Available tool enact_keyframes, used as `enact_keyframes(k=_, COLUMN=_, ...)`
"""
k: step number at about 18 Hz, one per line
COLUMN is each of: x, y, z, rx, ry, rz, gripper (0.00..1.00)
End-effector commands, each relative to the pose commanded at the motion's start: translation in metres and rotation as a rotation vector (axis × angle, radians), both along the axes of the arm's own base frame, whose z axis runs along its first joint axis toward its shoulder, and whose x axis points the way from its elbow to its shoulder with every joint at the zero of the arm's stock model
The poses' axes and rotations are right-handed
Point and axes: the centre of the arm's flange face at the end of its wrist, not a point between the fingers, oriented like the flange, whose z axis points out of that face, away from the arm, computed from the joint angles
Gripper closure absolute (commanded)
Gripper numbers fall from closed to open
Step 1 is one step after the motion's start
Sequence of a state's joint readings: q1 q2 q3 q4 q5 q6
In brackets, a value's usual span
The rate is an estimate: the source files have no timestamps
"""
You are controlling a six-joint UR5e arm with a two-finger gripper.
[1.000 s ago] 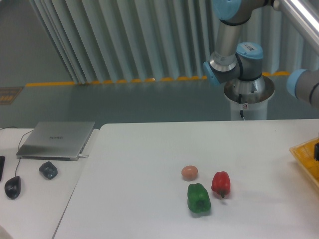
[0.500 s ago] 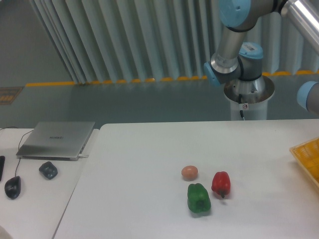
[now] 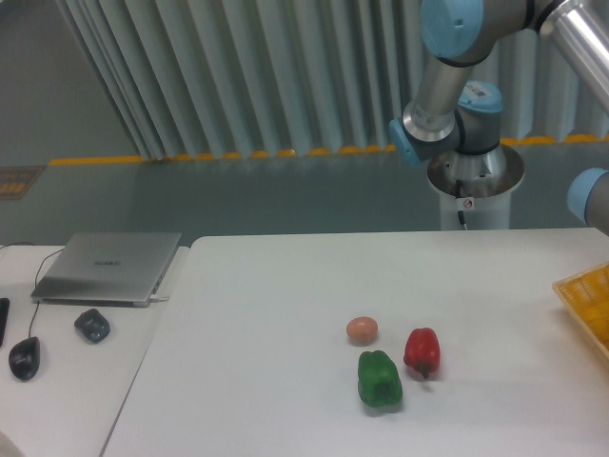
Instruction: Place the triangular bread on the table
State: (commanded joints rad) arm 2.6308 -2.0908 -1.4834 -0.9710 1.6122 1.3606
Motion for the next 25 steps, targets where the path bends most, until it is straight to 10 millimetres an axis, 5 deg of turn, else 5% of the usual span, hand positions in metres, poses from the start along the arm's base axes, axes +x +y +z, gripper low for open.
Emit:
enact_keyframes(k=5, x=0.001, y=-0.001, z=0.002, rx=-0.001, ry=-0.001, rz=0.0, gripper=0.58)
enact_keyframes(k=7, x=0.002, y=-0.002, z=0.005, rx=-0.008, ry=-0.019, rz=-0.002, gripper=0.67)
enact_keyframes(k=20, x=-0.011, y=-0.02, z=0.058, rx=0.063, ry=-0.175, rz=0.025, gripper=0.68)
enact_keyframes(k=25, x=0.008, y=-0.026, z=0.093, rx=0.061, ry=-0.254, rz=-0.029, gripper=0.68)
